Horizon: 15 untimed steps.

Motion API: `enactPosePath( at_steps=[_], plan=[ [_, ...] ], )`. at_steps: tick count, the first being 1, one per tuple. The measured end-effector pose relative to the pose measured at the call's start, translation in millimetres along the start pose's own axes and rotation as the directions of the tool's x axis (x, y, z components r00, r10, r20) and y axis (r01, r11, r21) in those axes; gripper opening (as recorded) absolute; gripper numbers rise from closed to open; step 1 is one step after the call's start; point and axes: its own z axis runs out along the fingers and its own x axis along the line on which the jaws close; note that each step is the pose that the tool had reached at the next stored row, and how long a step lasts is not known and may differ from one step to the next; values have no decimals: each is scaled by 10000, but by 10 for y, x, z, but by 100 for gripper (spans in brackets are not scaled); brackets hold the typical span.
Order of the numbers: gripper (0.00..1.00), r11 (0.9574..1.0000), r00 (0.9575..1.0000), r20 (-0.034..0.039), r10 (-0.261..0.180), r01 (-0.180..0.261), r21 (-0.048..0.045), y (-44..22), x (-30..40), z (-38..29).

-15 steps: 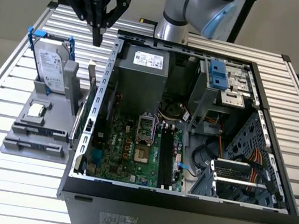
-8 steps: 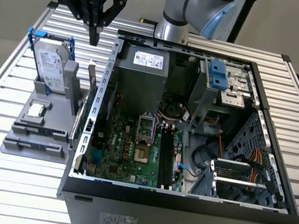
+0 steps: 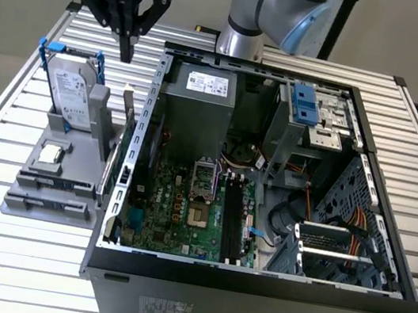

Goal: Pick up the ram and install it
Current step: 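Reach for the ram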

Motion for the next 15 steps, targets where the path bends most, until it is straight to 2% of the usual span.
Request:
enactPosePath(
  at_steps=[15],
  plan=[
    [0, 10000, 10000, 3, 61, -61, 1, -2, 192, -3]
  ],
)
